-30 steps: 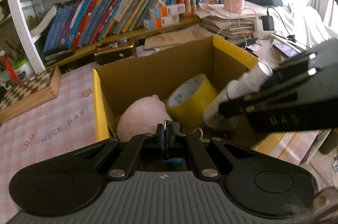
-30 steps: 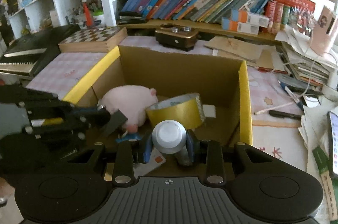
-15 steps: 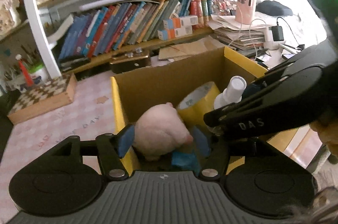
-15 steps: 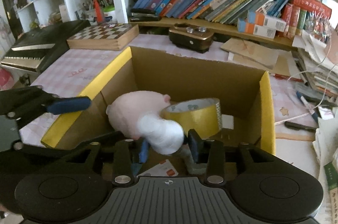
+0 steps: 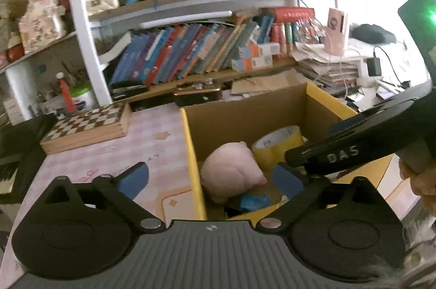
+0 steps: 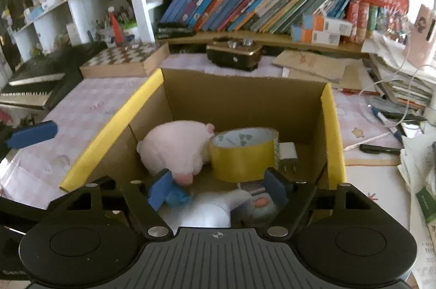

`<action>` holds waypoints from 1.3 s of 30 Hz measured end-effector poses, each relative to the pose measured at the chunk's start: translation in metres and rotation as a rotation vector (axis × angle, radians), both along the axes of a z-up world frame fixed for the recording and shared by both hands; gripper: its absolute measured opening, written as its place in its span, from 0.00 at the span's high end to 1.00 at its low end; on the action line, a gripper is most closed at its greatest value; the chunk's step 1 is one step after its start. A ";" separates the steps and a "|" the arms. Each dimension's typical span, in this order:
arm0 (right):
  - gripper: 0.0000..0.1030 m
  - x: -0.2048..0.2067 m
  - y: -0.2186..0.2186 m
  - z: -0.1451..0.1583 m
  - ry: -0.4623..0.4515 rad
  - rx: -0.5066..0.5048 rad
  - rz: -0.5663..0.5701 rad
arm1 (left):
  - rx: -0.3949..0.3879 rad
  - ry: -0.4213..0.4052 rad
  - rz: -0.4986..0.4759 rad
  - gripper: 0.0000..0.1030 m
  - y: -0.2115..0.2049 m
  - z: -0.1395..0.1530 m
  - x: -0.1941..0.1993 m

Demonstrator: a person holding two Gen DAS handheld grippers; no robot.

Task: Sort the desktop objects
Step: 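Open the left tool releasing the clip in the box while the right tool drops the bottle, then withdraw both open tools from the yellow box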

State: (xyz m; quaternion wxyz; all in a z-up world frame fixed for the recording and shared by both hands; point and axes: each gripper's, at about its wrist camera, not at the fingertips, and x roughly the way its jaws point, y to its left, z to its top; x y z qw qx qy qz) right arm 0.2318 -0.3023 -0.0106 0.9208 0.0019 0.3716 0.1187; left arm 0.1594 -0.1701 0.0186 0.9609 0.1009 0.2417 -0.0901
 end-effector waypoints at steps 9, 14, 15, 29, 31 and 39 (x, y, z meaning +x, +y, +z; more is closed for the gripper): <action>0.16 -0.039 0.003 0.018 -0.105 0.013 -0.094 | -0.042 -0.030 0.054 0.00 0.029 0.013 -0.037; 0.16 -0.061 0.009 0.022 -0.136 0.012 -0.155 | -0.070 -0.037 0.084 0.00 0.050 0.018 -0.059; 0.16 -0.066 0.010 0.023 -0.142 0.013 -0.164 | -0.077 -0.039 0.089 0.00 0.054 0.019 -0.063; 0.15 -0.142 0.050 0.016 -0.161 -0.016 -0.260 | -0.108 -0.013 0.123 0.00 0.108 0.013 -0.121; 0.15 -0.151 0.057 0.014 -0.155 -0.017 -0.264 | -0.100 -0.016 0.133 0.00 0.114 0.012 -0.130; 0.15 -0.188 0.084 0.008 -0.161 -0.028 -0.289 | -0.103 -0.011 0.163 0.00 0.136 0.010 -0.161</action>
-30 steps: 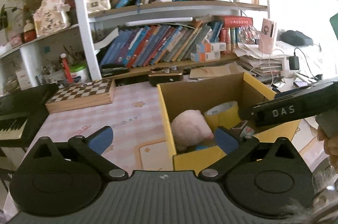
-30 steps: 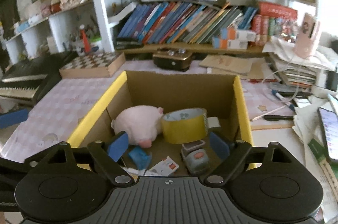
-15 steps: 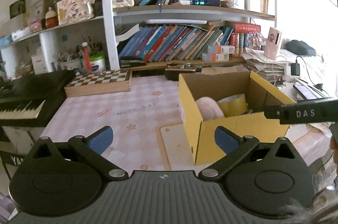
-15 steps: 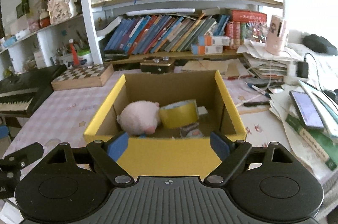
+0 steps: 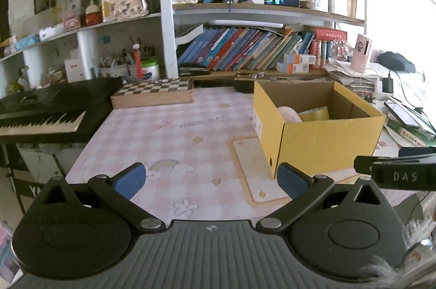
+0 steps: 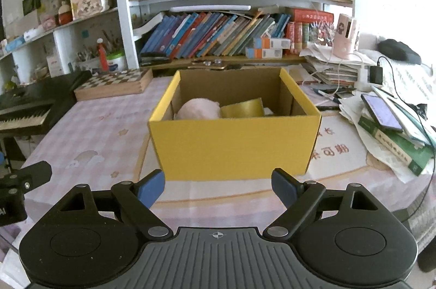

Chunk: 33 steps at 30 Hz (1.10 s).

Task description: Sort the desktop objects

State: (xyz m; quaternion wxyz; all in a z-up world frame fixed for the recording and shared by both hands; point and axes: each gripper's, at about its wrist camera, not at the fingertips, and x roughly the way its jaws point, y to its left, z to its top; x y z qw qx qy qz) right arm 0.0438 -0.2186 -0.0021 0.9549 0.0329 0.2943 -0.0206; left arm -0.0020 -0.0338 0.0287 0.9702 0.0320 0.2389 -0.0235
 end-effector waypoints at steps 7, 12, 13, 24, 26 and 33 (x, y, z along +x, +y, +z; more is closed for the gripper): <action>0.14 -0.027 0.019 -0.009 0.022 -0.018 -0.008 | -0.017 0.030 0.021 0.00 0.014 -0.010 -0.021; 0.09 -0.043 0.030 -0.013 0.031 -0.036 -0.014 | -0.016 0.038 0.022 0.00 0.020 -0.015 -0.033; 0.08 -0.046 0.033 -0.014 0.032 -0.040 -0.014 | -0.015 0.037 0.025 0.00 0.022 -0.016 -0.036; 0.06 -0.062 0.041 -0.019 0.045 -0.045 -0.038 | -0.006 0.054 0.030 0.00 0.032 -0.021 -0.050; 0.06 -0.064 0.041 -0.020 0.048 -0.045 -0.037 | -0.003 0.060 0.024 0.00 0.033 -0.023 -0.052; 0.05 -0.070 0.048 -0.022 0.056 -0.043 -0.037 | -0.001 0.067 0.017 0.00 0.035 -0.024 -0.055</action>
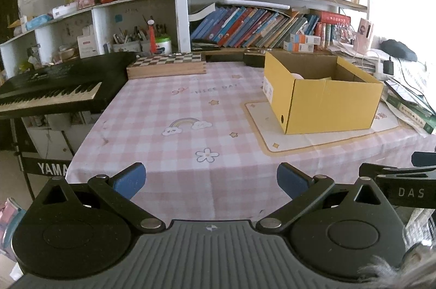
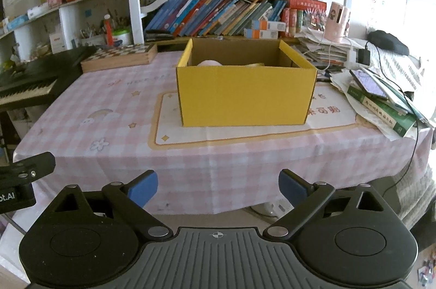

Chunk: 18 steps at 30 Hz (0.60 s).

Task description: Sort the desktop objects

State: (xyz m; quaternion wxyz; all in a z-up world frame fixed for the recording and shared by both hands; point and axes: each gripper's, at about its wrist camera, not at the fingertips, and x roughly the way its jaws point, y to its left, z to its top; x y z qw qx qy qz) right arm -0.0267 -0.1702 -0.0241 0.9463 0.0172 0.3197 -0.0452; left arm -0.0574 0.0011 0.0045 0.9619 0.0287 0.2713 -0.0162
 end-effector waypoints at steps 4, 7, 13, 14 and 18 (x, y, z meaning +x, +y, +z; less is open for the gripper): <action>0.05 -0.001 0.004 -0.001 0.007 0.001 0.007 | 0.001 0.002 -0.001 0.00 0.000 -0.001 -0.001; 0.05 -0.001 0.007 -0.002 0.013 -0.002 0.011 | 0.000 0.004 0.000 0.00 0.003 -0.002 -0.002; 0.03 -0.002 0.007 -0.002 0.013 -0.002 0.013 | -0.007 -0.002 0.003 0.00 0.007 -0.002 -0.005; 0.03 -0.002 0.008 -0.002 0.012 -0.003 0.014 | -0.008 -0.001 0.003 0.00 0.008 -0.002 -0.006; 0.03 -0.003 0.009 -0.002 0.010 -0.004 0.014 | -0.008 0.003 0.003 0.00 0.008 -0.001 -0.006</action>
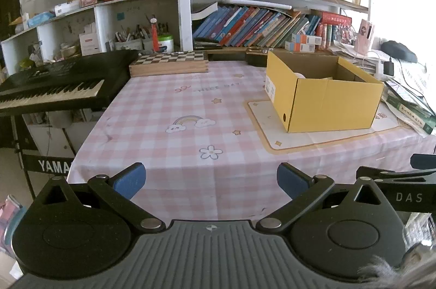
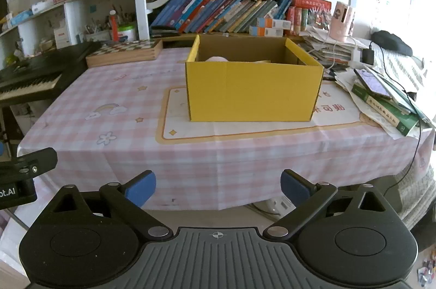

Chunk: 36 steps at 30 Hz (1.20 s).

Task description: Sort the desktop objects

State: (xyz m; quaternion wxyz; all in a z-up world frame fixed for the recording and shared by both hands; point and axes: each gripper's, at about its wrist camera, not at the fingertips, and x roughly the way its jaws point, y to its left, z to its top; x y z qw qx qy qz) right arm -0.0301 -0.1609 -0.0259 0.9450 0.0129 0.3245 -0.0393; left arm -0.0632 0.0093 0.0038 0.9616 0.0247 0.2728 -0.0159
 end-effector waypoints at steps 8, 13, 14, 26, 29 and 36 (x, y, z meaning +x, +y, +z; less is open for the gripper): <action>0.03 0.000 0.000 0.000 0.002 0.001 -0.001 | 0.001 0.001 -0.001 0.00 -0.001 0.000 0.000; 0.03 -0.002 0.000 -0.002 0.009 0.005 -0.006 | 0.001 0.009 -0.005 0.00 -0.003 -0.001 -0.002; 0.03 -0.002 0.000 -0.002 0.010 0.006 -0.005 | 0.000 0.010 -0.006 0.00 -0.004 -0.001 -0.002; 0.03 -0.002 0.000 -0.003 0.012 0.007 -0.007 | 0.014 0.027 -0.016 0.00 -0.007 -0.006 -0.002; 0.03 -0.002 0.000 -0.003 0.013 0.007 -0.007 | 0.006 0.030 -0.018 0.00 -0.006 -0.006 -0.001; 0.03 -0.002 0.000 -0.005 0.016 0.008 -0.006 | -0.002 0.037 -0.011 0.00 -0.004 -0.006 0.000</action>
